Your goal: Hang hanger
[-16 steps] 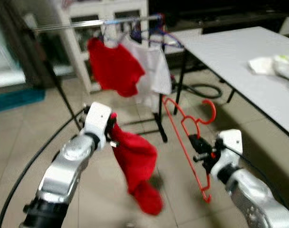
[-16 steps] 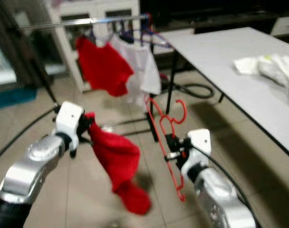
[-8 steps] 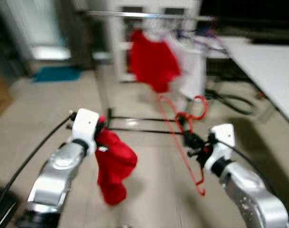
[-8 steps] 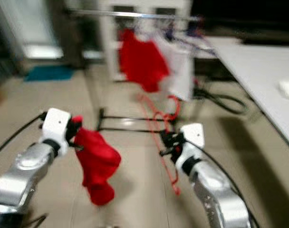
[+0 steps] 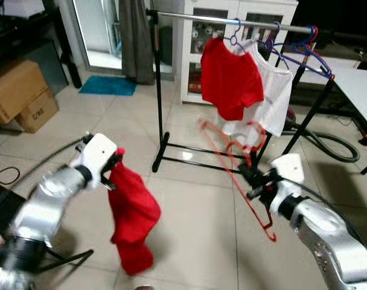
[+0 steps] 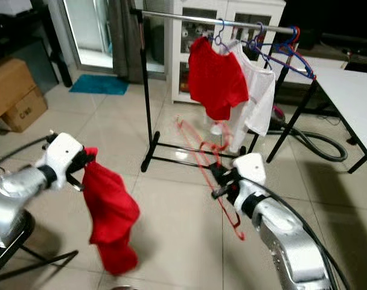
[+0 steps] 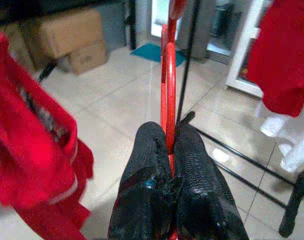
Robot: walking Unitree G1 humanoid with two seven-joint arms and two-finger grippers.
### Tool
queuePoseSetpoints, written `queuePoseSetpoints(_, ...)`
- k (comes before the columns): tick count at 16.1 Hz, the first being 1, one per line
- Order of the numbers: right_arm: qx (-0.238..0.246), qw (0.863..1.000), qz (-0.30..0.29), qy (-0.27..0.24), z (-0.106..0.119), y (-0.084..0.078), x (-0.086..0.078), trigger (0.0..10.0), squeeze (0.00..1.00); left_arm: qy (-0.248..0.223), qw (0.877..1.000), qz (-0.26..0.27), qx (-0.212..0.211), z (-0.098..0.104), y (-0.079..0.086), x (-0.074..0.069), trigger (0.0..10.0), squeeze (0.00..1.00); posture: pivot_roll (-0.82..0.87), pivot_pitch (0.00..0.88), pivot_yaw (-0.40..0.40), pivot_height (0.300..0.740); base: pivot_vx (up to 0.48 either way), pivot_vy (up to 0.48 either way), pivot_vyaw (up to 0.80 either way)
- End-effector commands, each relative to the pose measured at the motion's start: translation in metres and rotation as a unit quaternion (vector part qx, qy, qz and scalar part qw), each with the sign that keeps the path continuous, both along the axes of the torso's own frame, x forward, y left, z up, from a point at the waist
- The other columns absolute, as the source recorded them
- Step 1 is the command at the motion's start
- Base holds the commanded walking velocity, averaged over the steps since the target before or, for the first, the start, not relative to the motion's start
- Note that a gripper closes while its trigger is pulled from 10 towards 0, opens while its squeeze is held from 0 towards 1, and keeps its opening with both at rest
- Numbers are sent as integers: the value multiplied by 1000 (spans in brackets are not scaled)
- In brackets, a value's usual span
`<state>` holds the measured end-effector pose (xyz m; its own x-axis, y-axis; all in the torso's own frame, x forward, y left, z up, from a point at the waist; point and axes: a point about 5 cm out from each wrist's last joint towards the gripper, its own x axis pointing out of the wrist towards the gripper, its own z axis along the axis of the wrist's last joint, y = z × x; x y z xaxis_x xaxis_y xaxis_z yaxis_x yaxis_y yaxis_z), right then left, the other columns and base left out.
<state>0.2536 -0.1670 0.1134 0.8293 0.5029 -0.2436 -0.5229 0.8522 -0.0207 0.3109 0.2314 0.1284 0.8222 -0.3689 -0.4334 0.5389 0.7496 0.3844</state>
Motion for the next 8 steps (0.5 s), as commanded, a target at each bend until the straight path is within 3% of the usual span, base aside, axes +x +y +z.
queuePoseSetpoints(1,-20,999,32,-17,4,3,3,10000,0,-18,998,-60,2,17,-3,8,10000,0,149,0,-47,740,0,0,0)
queuePoseSetpoints(3,-29,997,73,-19,4,8,2,10000,0,5,986,-166,-1,28,-7,12,10000,0,166,7,-63,740,0,0,0)
queuePoseSetpoints(4,-43,994,94,-19,3,9,1,10000,0,33,971,-237,6,33,-11,11,10000,0,170,15,-60,740,0,0,0)
queuePoseSetpoints(6,-54,993,106,-20,0,11,0,10000,0,46,954,-295,21,42,-15,12,10000,0,175,25,-58,740,0,0,0)
queuePoseSetpoints(7,-60,994,93,-18,-2,8,3,10000,0,59,938,-336,66,46,-12,14,10000,0,184,38,-55,740,0,0,0)
queuePoseSetpoints(8,-61,995,78,-17,-3,5,6,10000,0,63,930,-349,97,49,-8,16,10000,0,192,44,-53,740,0,0,0)
